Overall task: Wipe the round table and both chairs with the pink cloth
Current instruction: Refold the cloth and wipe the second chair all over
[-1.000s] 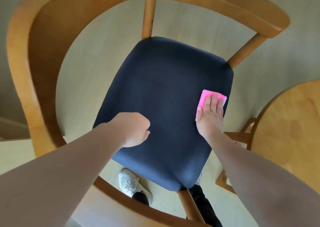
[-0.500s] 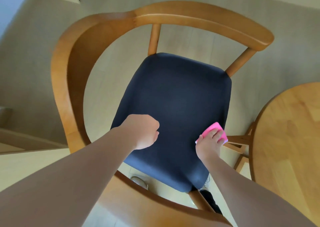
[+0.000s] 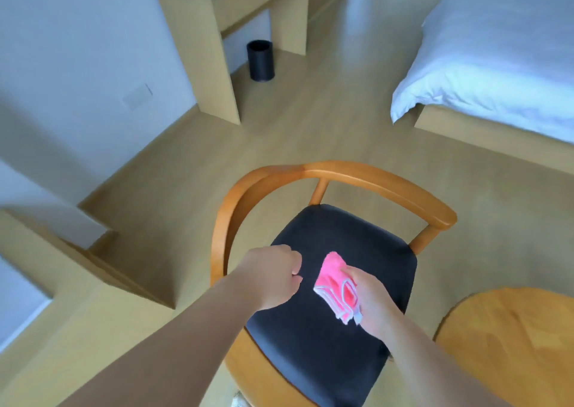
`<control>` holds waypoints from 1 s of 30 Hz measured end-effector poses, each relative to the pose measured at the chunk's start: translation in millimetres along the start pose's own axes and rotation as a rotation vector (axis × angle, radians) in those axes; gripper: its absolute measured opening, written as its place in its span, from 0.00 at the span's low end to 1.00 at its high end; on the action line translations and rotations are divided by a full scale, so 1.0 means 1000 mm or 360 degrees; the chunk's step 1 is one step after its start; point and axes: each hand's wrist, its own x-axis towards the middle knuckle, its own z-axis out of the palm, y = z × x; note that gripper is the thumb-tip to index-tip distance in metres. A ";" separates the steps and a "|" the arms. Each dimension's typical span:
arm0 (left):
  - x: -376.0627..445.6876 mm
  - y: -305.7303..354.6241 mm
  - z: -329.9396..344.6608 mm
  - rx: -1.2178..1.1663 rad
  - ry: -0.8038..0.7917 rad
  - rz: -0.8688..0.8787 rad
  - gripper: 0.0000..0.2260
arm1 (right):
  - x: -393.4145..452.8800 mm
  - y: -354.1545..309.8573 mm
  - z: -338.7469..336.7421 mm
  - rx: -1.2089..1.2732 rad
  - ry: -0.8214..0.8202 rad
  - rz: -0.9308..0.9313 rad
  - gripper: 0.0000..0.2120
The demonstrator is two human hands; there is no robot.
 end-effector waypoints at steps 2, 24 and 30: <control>-0.025 0.017 -0.030 -0.0143 0.0118 -0.0018 0.10 | -0.041 -0.031 -0.001 0.0161 -0.0201 -0.0221 0.09; -0.218 0.103 -0.145 -0.1061 0.0692 -0.0221 0.04 | -0.280 -0.128 -0.010 -0.0590 -0.1624 -0.0930 0.20; -0.240 0.087 -0.124 -0.1327 0.0743 -0.0161 0.03 | -0.293 -0.101 0.026 -0.0860 -0.0788 -0.1301 0.13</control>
